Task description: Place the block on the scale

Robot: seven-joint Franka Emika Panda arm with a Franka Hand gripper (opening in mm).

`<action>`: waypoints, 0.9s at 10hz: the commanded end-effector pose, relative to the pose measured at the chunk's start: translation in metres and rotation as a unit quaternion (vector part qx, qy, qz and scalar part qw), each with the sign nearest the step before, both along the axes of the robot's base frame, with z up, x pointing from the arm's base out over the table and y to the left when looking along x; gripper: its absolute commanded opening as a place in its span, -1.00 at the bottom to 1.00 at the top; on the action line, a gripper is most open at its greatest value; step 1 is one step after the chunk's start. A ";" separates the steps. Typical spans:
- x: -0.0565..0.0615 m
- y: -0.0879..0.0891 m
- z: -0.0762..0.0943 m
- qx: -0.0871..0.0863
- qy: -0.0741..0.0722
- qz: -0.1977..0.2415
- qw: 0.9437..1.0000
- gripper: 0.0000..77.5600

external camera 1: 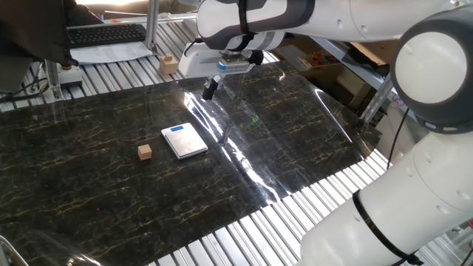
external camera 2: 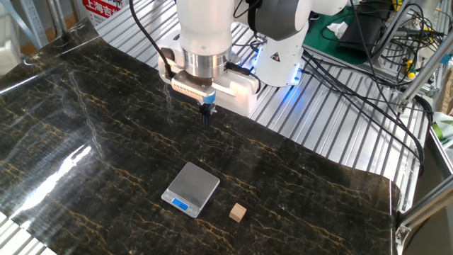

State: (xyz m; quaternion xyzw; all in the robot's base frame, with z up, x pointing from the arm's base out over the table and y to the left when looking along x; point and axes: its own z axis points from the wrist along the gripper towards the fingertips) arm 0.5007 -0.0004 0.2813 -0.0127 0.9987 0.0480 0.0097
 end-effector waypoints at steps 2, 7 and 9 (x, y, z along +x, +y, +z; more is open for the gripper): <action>-0.002 0.001 -0.001 0.002 0.008 -0.002 1.000 -1.00; 0.000 -0.002 -0.002 0.001 0.006 0.003 1.000 -1.00; 0.004 -0.007 -0.005 -0.012 0.001 -0.008 1.000 -1.00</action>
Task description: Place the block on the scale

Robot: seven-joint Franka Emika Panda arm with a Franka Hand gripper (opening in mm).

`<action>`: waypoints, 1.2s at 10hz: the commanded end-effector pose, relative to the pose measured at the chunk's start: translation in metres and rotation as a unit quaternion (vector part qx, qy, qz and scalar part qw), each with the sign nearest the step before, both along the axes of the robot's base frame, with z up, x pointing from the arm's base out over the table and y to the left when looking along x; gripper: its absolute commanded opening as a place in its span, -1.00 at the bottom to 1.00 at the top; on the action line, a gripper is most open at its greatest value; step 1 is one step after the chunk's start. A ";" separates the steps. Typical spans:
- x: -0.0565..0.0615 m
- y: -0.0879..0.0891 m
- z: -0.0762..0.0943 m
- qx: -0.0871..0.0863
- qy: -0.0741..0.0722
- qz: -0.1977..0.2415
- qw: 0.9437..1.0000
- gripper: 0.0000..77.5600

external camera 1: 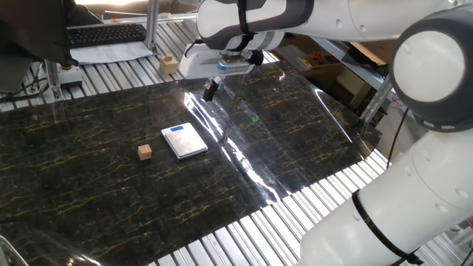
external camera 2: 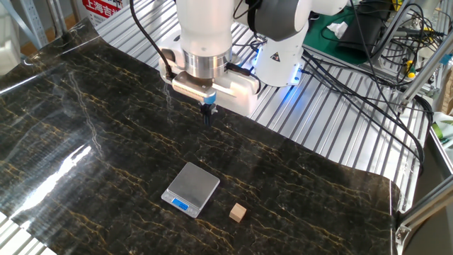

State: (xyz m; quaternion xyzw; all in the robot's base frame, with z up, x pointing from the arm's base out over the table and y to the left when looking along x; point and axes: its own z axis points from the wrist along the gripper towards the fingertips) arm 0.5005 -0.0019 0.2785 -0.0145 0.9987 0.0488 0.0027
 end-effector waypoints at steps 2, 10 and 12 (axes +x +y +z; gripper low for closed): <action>0.011 -0.017 -0.008 -0.026 -0.004 -0.017 1.000 -1.00; 0.019 -0.034 -0.018 -0.027 -0.005 -0.099 0.995 -1.00; 0.019 -0.034 -0.018 -0.036 -0.006 -0.111 0.993 -1.00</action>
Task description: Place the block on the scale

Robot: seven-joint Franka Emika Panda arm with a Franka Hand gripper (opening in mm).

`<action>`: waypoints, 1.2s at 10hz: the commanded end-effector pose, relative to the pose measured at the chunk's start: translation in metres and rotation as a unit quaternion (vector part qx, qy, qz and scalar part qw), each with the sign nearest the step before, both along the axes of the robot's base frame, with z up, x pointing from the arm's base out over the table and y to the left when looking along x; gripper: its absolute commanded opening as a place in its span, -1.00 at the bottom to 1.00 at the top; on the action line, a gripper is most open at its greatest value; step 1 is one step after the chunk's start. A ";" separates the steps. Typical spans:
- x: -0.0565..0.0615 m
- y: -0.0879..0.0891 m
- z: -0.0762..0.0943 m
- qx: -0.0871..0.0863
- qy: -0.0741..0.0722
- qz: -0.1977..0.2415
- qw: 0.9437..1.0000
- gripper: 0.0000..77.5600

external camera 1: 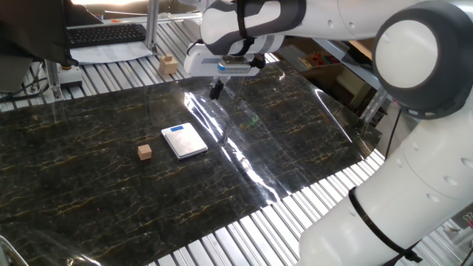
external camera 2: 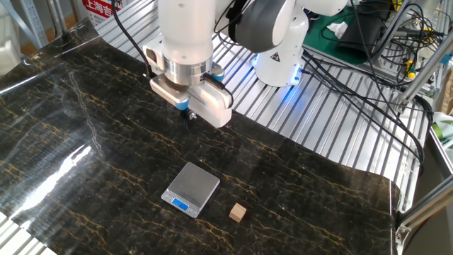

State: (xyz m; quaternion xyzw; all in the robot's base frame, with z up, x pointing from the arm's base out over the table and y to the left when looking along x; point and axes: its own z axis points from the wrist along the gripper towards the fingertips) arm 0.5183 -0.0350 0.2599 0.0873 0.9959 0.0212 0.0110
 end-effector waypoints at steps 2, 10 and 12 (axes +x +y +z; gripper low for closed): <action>0.002 -0.001 0.001 -0.018 -0.001 -0.008 1.000 -1.00; 0.002 -0.001 0.001 -0.017 0.001 0.029 0.999 -1.00; 0.002 -0.001 0.001 -0.017 0.000 0.030 0.999 -1.00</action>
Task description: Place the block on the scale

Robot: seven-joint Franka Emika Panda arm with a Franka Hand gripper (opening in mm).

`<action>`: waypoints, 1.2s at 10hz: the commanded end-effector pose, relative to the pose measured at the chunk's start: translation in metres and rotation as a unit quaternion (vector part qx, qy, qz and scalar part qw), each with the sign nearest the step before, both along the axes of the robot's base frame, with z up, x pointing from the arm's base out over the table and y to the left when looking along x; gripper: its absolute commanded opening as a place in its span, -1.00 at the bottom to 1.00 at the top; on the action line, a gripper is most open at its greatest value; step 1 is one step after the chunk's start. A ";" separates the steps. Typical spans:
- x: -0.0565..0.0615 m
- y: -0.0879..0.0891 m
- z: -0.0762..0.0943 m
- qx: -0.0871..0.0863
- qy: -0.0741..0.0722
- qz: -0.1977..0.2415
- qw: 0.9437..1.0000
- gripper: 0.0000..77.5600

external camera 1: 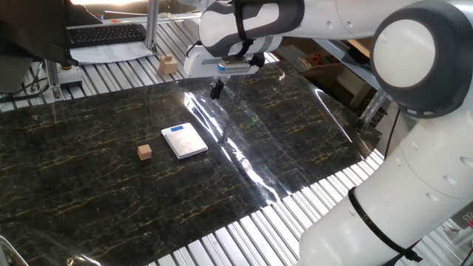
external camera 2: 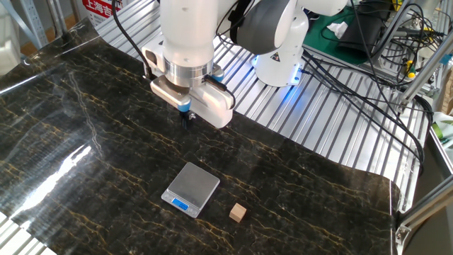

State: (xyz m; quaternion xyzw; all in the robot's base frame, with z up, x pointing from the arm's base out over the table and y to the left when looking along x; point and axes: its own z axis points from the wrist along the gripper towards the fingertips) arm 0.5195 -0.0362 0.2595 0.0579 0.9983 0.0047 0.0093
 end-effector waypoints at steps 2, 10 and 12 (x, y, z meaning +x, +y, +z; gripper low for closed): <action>0.001 0.000 0.001 -0.001 0.004 0.004 1.000 -1.00; 0.001 0.000 0.001 -0.006 0.070 0.006 0.998 -1.00; 0.001 0.000 0.001 -0.010 0.082 0.035 0.996 -1.00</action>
